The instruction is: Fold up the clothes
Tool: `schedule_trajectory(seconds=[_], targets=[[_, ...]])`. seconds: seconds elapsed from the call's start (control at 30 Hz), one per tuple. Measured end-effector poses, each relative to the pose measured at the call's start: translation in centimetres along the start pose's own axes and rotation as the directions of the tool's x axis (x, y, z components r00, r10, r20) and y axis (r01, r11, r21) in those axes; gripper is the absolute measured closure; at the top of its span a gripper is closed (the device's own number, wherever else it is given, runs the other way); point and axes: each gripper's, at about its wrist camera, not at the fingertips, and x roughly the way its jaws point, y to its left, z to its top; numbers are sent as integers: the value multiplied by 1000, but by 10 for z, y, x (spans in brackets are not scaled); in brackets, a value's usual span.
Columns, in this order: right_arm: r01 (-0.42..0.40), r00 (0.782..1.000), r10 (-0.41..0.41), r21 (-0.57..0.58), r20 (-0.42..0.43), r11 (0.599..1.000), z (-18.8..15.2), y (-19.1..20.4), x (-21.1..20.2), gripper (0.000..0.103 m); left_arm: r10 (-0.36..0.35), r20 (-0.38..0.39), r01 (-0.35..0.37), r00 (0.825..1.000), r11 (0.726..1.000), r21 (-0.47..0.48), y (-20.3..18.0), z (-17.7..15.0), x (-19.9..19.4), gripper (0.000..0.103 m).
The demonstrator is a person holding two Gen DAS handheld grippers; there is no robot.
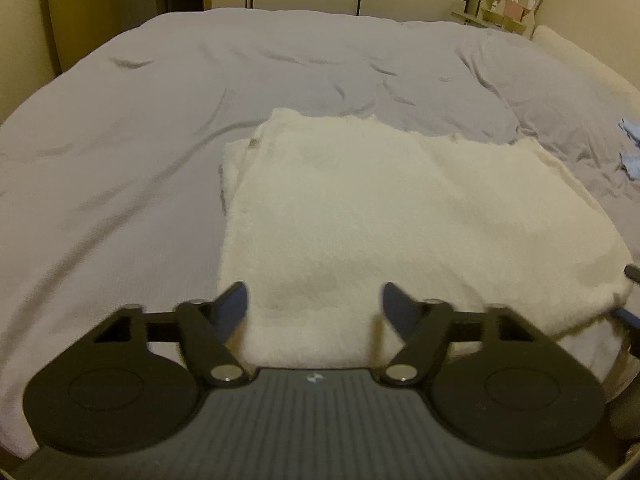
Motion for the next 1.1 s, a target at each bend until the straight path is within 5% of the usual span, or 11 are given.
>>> schedule_trajectory(seconds=[0.27,0.3,0.37,0.47,0.57,0.67,0.8,0.87,0.93,0.97,1.1], targets=[[-21,998,15,113,59,993,-5,-17,21,61,-56,8,56,998,997,-60,15,-3,19,49],[-13,998,7,100,61,995,-4,-14,21,69,-57,5,57,998,997,-54,15,-4,23,51],[19,997,-22,36,71,999,-3,-1,21,87,-54,15,54,998,998,-26,13,-5,26,51],[140,987,-126,-161,96,977,-4,33,22,91,-46,15,46,999,999,8,10,-3,30,54],[247,967,-204,-356,153,901,-14,74,23,92,-74,10,74,997,997,-20,17,2,28,60],[324,944,-207,-599,258,732,-43,125,26,92,-120,9,121,993,990,-79,32,8,23,72],[370,929,-91,-881,360,293,-125,194,47,93,-200,20,200,980,965,-166,58,13,17,75],[322,947,-34,-944,321,68,-176,210,66,93,-241,30,242,970,948,-208,68,13,16,75],[226,974,-9,-969,228,-103,-224,211,84,93,-283,42,284,958,926,-247,78,13,15,76],[178,983,-18,-970,183,-163,-242,208,92,93,-303,50,306,952,914,-265,82,13,15,76],[1,990,-136,-959,41,-285,-286,182,112,85,-369,62,368,927,869,-332,94,9,17,76]])
